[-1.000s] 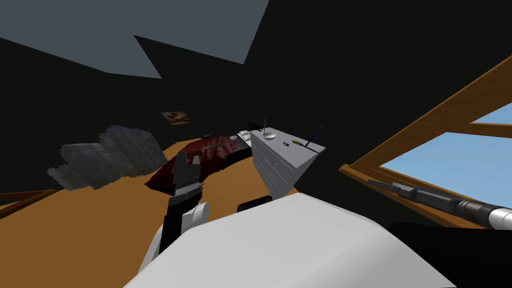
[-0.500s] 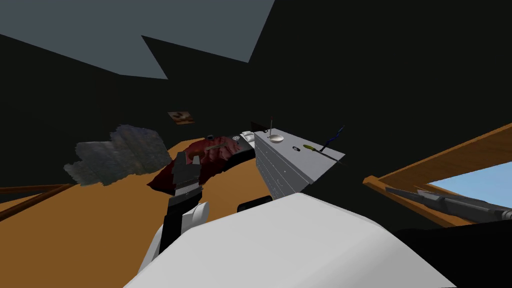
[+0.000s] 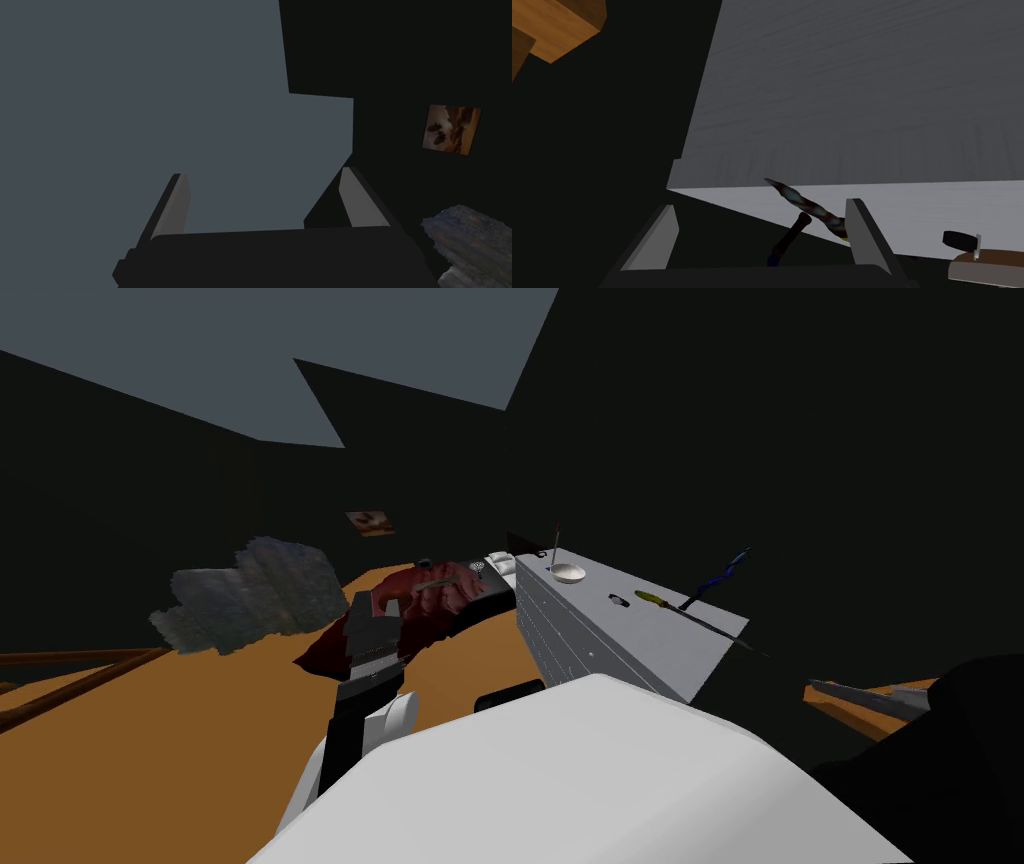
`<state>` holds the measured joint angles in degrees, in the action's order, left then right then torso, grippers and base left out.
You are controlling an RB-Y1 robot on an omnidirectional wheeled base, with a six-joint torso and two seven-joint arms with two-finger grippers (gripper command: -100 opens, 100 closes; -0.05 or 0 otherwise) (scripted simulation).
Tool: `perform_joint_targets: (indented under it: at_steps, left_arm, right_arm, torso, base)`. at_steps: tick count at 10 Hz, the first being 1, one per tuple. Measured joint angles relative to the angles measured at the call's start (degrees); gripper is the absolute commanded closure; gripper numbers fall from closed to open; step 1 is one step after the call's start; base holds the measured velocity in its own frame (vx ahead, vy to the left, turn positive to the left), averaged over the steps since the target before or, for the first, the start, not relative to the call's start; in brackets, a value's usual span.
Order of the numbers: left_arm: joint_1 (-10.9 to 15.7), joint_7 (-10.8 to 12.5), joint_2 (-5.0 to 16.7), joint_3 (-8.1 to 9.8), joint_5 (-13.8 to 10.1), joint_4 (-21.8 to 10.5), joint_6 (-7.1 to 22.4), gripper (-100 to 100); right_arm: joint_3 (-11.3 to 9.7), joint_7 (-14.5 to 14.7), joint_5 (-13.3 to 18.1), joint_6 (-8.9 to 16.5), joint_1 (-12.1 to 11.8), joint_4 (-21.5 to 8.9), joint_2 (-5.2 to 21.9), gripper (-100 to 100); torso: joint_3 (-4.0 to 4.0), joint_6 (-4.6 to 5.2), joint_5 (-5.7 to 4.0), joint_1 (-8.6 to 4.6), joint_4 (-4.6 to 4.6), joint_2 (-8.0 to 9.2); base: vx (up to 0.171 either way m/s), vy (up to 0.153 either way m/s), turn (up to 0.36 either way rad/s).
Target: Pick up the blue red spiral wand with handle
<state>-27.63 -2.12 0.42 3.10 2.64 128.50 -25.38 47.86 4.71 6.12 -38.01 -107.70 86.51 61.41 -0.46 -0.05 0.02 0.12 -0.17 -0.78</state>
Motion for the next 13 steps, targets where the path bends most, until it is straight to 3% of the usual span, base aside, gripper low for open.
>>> perform_joint_targets:
  at_steps: [5,10,13]
  left_arm:
    - [0.0,0.0,0.0,0.0,0.0,0.0,0.0,0]
    - [0.0,0.0,0.0,0.0,0.0,0.0,0.0,0]
    - [0.0,0.0,0.0,0.01,0.0,0.0,0.0,0]
  right_arm:
    - [-0.2,2.8,-0.8,0.0,-7.2,-2.2,2.7,-100]
    - [-0.5,5.1,-1.6,0.5,-14.6,-1.9,4.3,-100]
    - [-2.2,6.8,-2.0,-0.2,-19.5,-2.2,5.7,-100]
  torso:
    - [-0.1,0.0,0.01,0.03,-0.04,-0.15]
    - [0.07,0.02,-0.01,-0.02,0.02,0.15]
    - [0.04,0.02,-0.04,-0.12,0.01,0.1]
  base:
    - [0.221,0.025,0.083]
    - [0.199,-0.01,0.071]
    - [0.174,-0.042,0.062]
